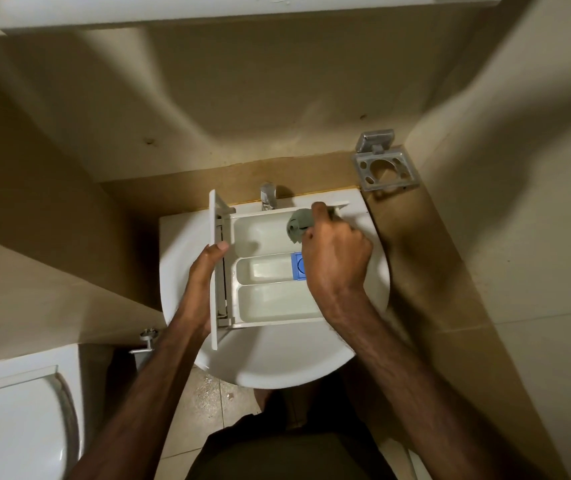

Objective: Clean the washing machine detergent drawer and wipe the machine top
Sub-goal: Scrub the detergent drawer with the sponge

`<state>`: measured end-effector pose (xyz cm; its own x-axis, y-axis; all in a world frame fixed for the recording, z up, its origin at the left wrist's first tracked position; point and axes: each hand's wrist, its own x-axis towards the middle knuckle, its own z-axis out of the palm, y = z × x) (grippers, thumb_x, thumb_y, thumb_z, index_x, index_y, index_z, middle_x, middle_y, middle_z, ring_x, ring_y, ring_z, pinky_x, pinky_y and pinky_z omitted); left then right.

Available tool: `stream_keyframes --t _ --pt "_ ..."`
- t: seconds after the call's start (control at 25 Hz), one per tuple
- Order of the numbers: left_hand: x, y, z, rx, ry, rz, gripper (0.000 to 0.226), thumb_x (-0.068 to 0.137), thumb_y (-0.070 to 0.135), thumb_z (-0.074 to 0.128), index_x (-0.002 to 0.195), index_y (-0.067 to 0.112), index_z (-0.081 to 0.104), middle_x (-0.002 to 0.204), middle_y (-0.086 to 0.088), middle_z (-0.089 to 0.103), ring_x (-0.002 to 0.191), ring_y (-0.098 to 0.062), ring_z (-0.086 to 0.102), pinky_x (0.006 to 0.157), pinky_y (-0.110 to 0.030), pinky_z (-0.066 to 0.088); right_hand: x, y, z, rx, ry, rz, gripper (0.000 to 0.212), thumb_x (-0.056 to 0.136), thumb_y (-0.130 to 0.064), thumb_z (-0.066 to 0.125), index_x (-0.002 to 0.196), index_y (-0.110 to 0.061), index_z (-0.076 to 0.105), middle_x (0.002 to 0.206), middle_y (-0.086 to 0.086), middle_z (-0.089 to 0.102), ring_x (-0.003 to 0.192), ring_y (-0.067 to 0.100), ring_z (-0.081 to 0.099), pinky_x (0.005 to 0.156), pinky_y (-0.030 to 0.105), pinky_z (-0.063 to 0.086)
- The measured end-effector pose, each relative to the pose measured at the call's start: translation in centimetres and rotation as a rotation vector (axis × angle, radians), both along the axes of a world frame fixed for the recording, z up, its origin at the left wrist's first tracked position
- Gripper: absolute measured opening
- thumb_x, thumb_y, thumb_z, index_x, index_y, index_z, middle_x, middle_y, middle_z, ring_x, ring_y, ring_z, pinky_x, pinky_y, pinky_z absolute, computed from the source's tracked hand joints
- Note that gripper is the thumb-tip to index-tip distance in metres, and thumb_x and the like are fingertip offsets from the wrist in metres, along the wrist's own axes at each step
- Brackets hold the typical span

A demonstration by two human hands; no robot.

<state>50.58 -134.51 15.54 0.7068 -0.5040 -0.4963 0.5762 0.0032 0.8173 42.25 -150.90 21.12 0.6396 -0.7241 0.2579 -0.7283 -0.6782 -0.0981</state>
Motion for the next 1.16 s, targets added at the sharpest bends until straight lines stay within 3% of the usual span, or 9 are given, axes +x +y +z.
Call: stream_keyframes --t 0.12,0.2,0.32,0.44,0.56,0.76,0.88,0.96,1.16 --pt "0.0 0.3 -0.2 -0.032 0.027 0.035 0.024 0.098 0.046 0.055 0.109 0.032 0.071 0.102 -0.001 0.077 0.092 -0.023 0.073 0.08 -0.042 0.06 0.3 1.0 -0.7 0.077 0.02 0.049 0.045 0.065 -0.013 0.095 0.101 -0.011 0.069 0.056 0.004 0.065 0.043 0.023 0.064 0.041 0.023 0.044" --pt "-0.1 0.3 0.1 -0.021 0.003 0.009 0.026 0.093 0.044 0.057 0.11 0.03 0.07 0.1 -0.002 0.077 0.088 -0.022 0.074 0.075 -0.039 0.061 0.4 1.0 -0.4 0.052 0.063 0.086 0.037 0.065 -0.007 0.092 0.095 -0.012 0.07 0.063 0.006 0.069 0.049 0.024 0.068 0.043 0.023 0.04" --pt "-0.7 -0.1 0.4 -0.015 -0.031 -0.033 0.037 0.085 0.046 0.059 0.114 0.026 0.069 0.101 -0.005 0.077 0.085 -0.021 0.075 0.065 -0.034 0.064 1.7 1.0 -0.2 0.149 0.246 0.125 0.031 0.092 -0.003 0.068 0.122 -0.007 0.062 0.104 0.01 0.075 0.091 0.027 0.075 0.057 0.035 0.049" --pt "-0.5 -0.5 0.3 -0.003 -0.04 -0.022 0.028 0.097 0.042 0.057 0.114 0.025 0.071 0.106 -0.006 0.077 0.09 -0.023 0.074 0.072 -0.036 0.062 2.8 2.2 -0.4 0.363 0.06 0.195 0.028 0.095 -0.003 0.063 0.122 -0.012 0.062 0.112 0.007 0.073 0.102 0.027 0.07 0.079 0.036 0.052" --pt "-0.1 -0.6 0.5 -0.018 -0.049 -0.061 0.046 0.092 0.05 0.061 0.126 0.021 0.07 0.12 -0.011 0.075 0.104 -0.027 0.073 0.088 -0.041 0.058 2.7 2.8 -1.1 0.55 -0.091 0.317 0.035 0.093 -0.004 0.061 0.123 -0.022 0.06 0.107 0.003 0.076 0.101 0.03 0.069 0.079 0.035 0.048" --pt "-0.2 -1.0 0.8 -0.036 -0.053 -0.044 0.036 0.097 0.041 0.054 0.119 0.018 0.071 0.108 -0.001 0.079 0.096 -0.015 0.076 0.081 -0.028 0.06 -0.1 1.8 -0.9 0.616 -0.335 0.488 0.059 0.093 -0.007 0.045 0.148 -0.027 0.055 0.122 0.004 0.07 0.11 0.025 0.061 0.091 0.04 0.052" --pt "0.2 -0.7 0.8 -0.04 0.018 -0.03 0.045 0.089 0.055 0.063 0.124 0.028 0.072 0.124 -0.005 0.075 0.113 -0.025 0.072 0.096 -0.044 0.058 -2.7 1.6 -0.5 0.419 -0.517 0.341 0.047 0.092 -0.016 0.044 0.131 -0.021 0.069 0.111 -0.001 0.07 0.1 0.02 0.06 0.081 0.038 0.053" --pt "0.4 -0.7 0.8 -0.039 0.011 -0.01 0.046 0.088 0.055 0.064 0.123 0.026 0.072 0.124 -0.004 0.074 0.112 -0.023 0.072 0.093 -0.041 0.06 -3.4 1.3 -0.5 0.459 -0.519 0.357 0.04 0.092 -0.018 0.047 0.123 -0.018 0.071 0.108 -0.001 0.069 0.098 0.02 0.062 0.079 0.041 0.054" --pt "-0.1 -1.4 0.9 -0.062 -0.023 -0.029 0.045 0.097 0.042 0.059 0.129 0.011 0.068 0.129 -0.024 0.068 0.107 -0.032 0.07 0.091 -0.045 0.058 -2.7 3.3 -2.4 0.162 -0.156 0.527 0.033 0.083 -0.005 0.071 0.114 -0.016 0.069 0.097 0.005 0.062 0.076 0.026 0.065 0.051 0.037 0.054"
